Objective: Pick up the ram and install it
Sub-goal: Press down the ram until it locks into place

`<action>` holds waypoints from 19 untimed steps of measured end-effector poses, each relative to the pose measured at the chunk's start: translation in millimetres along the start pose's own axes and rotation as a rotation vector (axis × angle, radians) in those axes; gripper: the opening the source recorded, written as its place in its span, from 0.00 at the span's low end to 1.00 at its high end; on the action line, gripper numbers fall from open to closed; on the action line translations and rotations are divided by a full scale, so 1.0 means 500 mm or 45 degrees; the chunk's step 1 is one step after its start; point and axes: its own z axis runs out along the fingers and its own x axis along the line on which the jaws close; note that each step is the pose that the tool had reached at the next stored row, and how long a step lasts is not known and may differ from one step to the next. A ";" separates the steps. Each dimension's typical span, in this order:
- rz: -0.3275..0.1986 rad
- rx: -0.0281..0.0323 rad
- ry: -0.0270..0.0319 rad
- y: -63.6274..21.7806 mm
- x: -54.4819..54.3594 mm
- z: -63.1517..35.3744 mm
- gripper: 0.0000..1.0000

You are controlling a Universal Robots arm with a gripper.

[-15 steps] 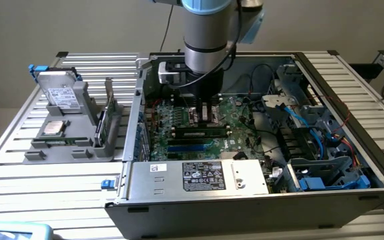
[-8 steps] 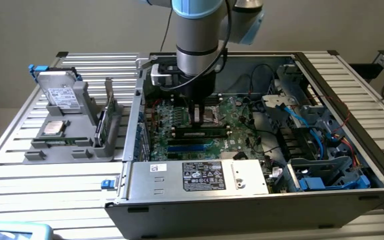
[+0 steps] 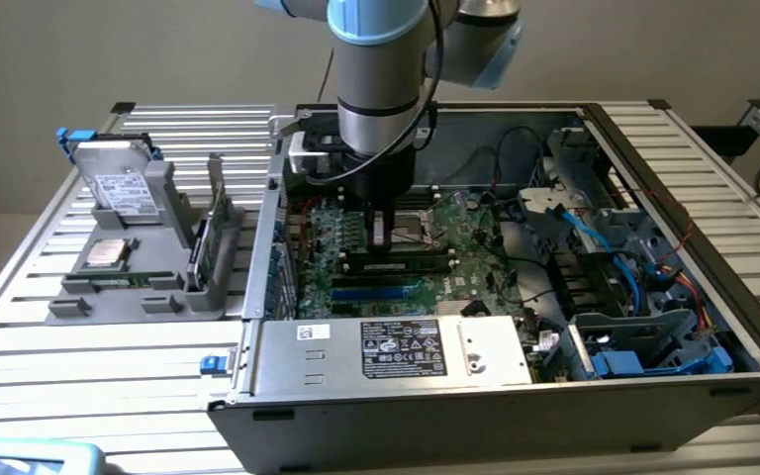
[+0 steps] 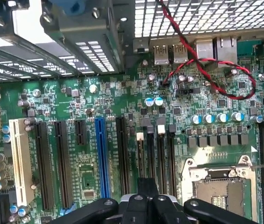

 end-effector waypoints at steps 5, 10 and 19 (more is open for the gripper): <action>0.000 -0.0103 0.0013 -0.002 0.000 -0.026 0.11; 0.000 -0.0408 0.0051 -0.016 0.003 -0.049 0.11; 0.000 -0.0691 0.0080 -0.077 0.004 -0.106 0.11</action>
